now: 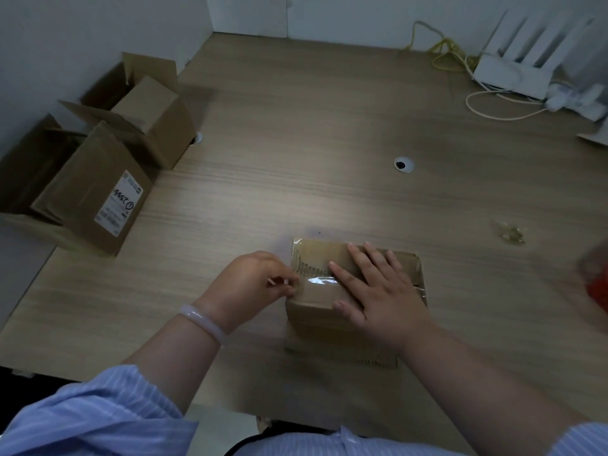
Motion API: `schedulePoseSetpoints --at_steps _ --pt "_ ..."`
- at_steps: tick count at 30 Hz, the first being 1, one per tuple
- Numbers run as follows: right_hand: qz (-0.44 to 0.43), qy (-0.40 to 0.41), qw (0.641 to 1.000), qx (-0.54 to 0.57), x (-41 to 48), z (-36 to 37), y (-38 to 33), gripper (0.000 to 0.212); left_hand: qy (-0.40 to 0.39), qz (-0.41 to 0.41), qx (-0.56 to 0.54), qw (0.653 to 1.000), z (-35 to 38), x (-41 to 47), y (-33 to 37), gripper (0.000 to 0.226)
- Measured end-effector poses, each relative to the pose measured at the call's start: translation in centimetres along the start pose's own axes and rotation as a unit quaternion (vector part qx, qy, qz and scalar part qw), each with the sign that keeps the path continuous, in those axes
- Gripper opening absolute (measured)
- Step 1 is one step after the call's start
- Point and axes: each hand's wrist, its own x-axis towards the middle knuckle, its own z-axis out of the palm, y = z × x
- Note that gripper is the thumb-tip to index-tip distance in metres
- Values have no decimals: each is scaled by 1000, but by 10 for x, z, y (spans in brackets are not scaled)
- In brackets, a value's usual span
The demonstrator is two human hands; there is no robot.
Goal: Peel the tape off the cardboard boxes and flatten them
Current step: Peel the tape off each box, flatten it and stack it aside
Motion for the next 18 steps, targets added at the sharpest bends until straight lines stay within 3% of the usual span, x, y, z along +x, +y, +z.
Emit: schedulePoseSetpoints --at_steps 5,9,14,16,18 --pt "-1 -1 1000 -2 -1 0 1 61 23 -23 21 999 -3 2 8 7" --pt "-5 2 1000 -1 -2 0 1 60 73 -125 -62 988 8 0 10 16" --pt "-2 2 1000 1 -2 0 0 60 157 -255 -235 925 33 -1 11 22" --pt "-3 1 1000 0 -3 1 0 61 187 -274 -329 884 36 2 13 23" --pt "-2 4 1000 -2 -2 1 0 60 205 -267 -341 878 35 6 13 24"
